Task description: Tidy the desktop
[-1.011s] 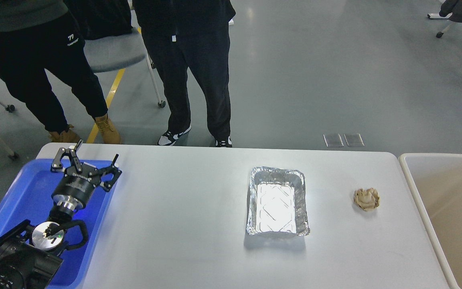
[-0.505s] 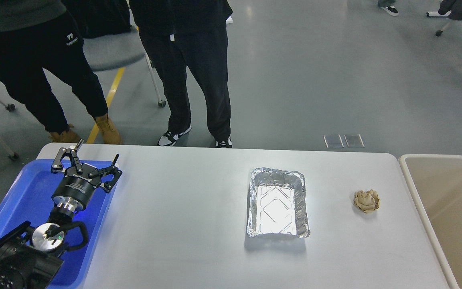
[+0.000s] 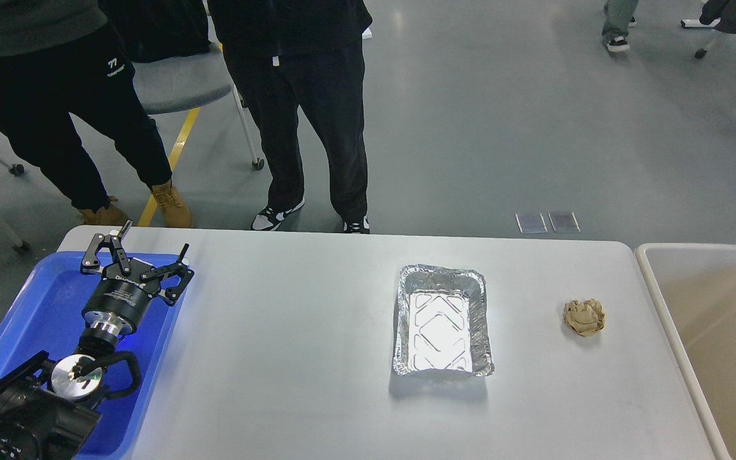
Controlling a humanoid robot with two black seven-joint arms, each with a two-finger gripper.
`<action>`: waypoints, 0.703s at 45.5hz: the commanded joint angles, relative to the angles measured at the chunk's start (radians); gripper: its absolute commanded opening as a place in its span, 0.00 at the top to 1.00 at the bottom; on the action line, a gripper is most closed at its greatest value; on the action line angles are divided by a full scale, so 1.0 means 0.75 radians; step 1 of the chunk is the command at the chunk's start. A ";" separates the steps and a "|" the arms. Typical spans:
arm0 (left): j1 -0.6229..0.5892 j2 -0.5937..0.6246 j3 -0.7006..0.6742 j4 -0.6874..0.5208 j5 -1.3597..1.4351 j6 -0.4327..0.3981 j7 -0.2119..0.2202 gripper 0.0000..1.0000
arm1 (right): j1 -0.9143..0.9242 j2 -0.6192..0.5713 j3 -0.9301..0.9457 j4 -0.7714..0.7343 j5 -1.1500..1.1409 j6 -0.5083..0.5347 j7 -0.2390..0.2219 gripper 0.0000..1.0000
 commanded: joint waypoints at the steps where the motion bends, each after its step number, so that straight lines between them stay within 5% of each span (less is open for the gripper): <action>1: 0.000 0.000 0.000 0.000 0.000 0.000 0.000 0.00 | -0.149 0.154 0.210 -0.135 0.013 -0.014 -0.008 1.00; 32: 0.000 0.000 0.000 0.000 -0.002 0.000 -0.002 0.00 | -0.311 0.228 0.302 -0.129 0.023 0.065 0.039 1.00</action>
